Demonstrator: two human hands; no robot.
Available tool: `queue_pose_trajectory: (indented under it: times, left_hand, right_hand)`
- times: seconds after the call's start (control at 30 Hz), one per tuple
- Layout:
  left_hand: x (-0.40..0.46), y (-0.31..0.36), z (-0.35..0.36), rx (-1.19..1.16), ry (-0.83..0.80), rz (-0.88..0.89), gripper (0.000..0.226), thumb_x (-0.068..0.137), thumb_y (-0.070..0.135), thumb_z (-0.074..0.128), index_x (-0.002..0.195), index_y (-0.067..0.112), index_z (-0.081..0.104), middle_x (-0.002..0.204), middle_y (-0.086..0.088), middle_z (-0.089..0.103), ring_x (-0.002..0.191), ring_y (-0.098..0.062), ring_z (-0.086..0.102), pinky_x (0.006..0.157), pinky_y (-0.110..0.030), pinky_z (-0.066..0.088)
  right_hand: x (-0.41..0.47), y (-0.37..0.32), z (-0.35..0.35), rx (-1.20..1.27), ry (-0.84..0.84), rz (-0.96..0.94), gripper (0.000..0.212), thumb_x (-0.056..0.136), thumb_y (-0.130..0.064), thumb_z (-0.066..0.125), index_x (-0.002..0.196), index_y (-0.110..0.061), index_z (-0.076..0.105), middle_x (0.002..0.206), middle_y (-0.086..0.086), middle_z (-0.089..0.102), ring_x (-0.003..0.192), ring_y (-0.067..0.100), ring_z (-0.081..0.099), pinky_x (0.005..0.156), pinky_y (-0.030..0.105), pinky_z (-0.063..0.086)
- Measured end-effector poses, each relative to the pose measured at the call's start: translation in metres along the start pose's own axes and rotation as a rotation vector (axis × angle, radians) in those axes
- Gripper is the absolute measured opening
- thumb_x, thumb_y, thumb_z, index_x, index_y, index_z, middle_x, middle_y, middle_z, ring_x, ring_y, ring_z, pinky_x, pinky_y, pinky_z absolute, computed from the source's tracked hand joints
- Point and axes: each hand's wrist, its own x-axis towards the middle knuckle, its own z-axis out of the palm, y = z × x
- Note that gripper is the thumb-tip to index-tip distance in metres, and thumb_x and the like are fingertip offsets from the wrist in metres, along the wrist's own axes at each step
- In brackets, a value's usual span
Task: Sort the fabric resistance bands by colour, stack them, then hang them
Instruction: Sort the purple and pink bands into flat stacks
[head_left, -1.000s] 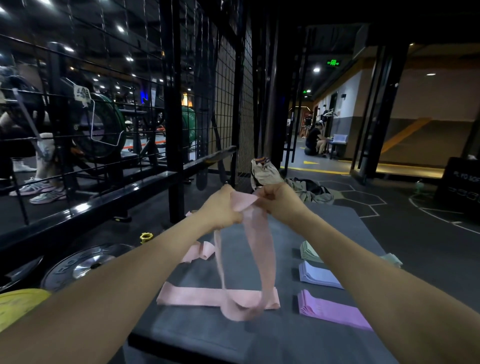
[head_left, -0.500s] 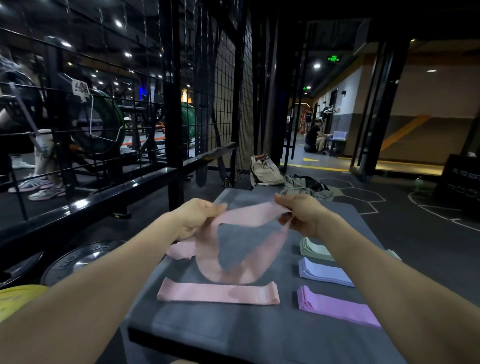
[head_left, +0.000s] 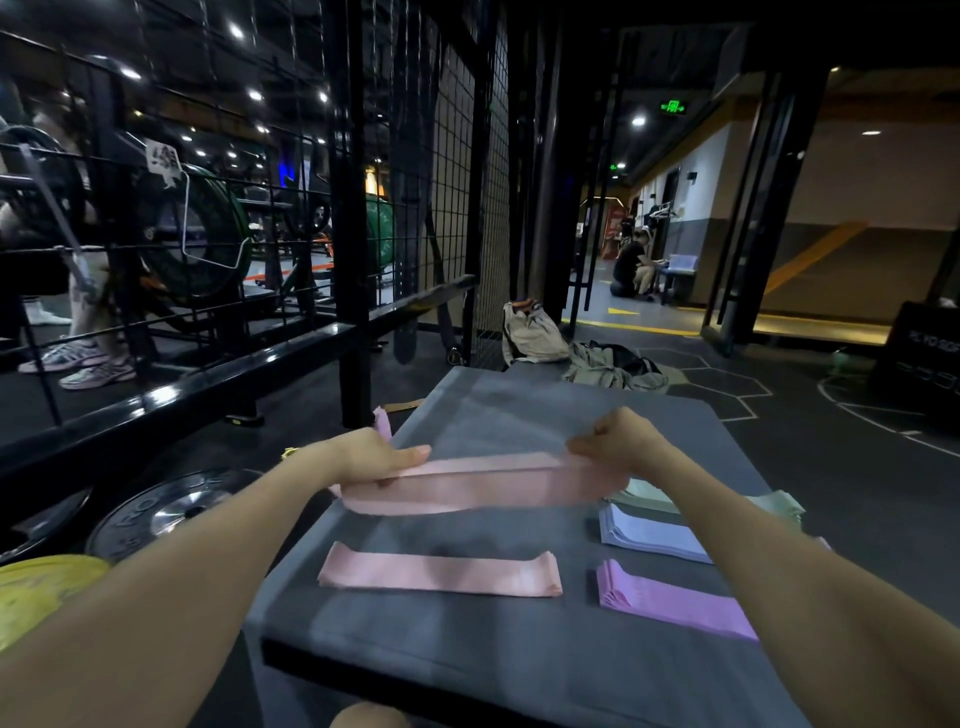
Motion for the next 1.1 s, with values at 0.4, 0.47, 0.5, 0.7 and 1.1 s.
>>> queue_pose_trajectory:
  times: [0.4,0.47,0.5,0.7,1.1]
  left_hand:
    - [0.009,-0.013,0.013,0.171,0.157,0.151,0.031,0.096,0.037,0.043,0.115,0.012,0.046,0.114,-0.009,0.059,0.091,-0.020,0.049,0.078,-0.028,0.037]
    - [0.010,-0.015,0.014,0.199,0.179,0.158,0.042,0.095,0.036,0.046,0.127,0.010,0.041,0.117,-0.007,0.059,0.094,-0.020,0.051,0.080,-0.029,0.039]
    - [0.010,-0.016,0.015,0.244,0.190,0.165,0.043,0.096,0.036,0.045,0.129,0.010,0.042,0.119,-0.008,0.059,0.097,-0.020,0.053,0.083,-0.029,0.041]
    - [0.003,-0.021,0.021,0.437,0.207,0.154,0.036,0.097,0.034,0.041,0.116,0.008,0.059,0.110,-0.009,0.063,0.101,-0.026,0.057,0.081,-0.030,0.041]
    - [-0.001,-0.056,0.027,0.166,0.252,0.071,0.036,0.091,0.039,0.055,0.058,0.027,0.047,0.096,-0.006,0.048,0.095,-0.024,0.047,0.086,-0.035,0.040]
  right_hand:
    - [-0.004,0.010,0.023,0.210,-0.099,-0.063,0.018,0.085,-0.002,0.046,0.075,-0.004,0.062,0.068,0.010,0.052,0.058,0.019,0.045,0.049,0.020,0.038]
    - [-0.005,0.012,0.025,0.171,-0.106,-0.088,0.019,0.085,-0.002,0.047,0.083,-0.006,0.066,0.067,0.006,0.055,0.053,0.015,0.048,0.044,0.015,0.039]
    - [-0.003,0.012,0.027,0.136,-0.094,-0.105,0.020,0.084,-0.002,0.048,0.088,-0.006,0.067,0.072,0.006,0.058,0.059,0.016,0.051,0.049,0.016,0.041]
    - [-0.002,0.020,0.041,0.022,-0.057,-0.076,0.036,0.077,-0.009,0.066,0.113,-0.009,0.063,0.116,0.015,0.057,0.100,0.022,0.050,0.079,0.021,0.037]
    - [-0.007,0.017,0.060,0.069,-0.057,0.079,0.043,0.086,-0.028,0.065,0.054,-0.015,0.039,0.059,0.003,0.044,0.073,0.021,0.043,0.059,0.025,0.033]
